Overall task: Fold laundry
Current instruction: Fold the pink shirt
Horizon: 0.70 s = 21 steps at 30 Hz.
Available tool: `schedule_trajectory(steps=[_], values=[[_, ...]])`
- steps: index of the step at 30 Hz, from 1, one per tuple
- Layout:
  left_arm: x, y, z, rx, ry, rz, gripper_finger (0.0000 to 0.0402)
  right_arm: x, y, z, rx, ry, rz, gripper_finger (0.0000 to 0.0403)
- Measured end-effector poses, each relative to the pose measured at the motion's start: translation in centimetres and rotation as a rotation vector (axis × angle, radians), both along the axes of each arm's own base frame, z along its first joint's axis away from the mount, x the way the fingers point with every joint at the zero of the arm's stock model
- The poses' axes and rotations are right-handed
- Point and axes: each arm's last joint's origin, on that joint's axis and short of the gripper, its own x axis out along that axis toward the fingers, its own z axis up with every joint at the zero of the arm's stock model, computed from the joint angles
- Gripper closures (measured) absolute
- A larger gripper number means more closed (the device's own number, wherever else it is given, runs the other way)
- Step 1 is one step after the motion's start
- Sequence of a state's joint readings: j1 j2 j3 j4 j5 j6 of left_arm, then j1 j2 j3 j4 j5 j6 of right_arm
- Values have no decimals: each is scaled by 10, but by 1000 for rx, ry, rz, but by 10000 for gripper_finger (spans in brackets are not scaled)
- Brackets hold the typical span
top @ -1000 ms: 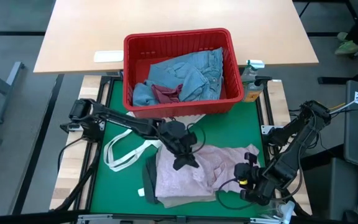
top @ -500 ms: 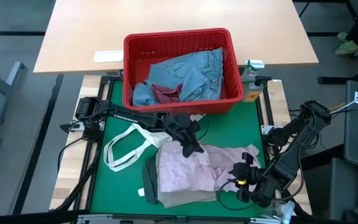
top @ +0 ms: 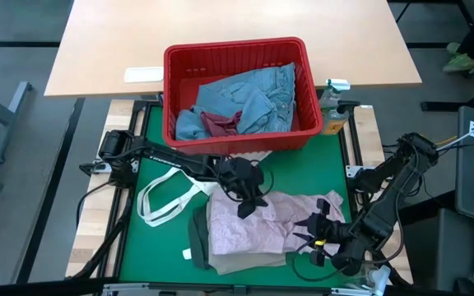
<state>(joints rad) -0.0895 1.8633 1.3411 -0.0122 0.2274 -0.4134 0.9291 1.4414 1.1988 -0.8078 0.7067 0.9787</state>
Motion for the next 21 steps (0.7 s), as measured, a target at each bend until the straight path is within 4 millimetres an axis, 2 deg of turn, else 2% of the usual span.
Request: schedule_trajectory(steps=[4,9,14,21], values=[[1,-1,1,141,-51,-34,278,0,0,0,3,-2,0,271],[1,0,1,181,-64,-48,242,1,1,1,6,-22,-8,271],[-4,1,14,249,-121,-89,234,13,-2,6,13,-78,-8,271],[-14,1,37,249,-183,-121,233,47,-11,5,-29,-133,9,271]])
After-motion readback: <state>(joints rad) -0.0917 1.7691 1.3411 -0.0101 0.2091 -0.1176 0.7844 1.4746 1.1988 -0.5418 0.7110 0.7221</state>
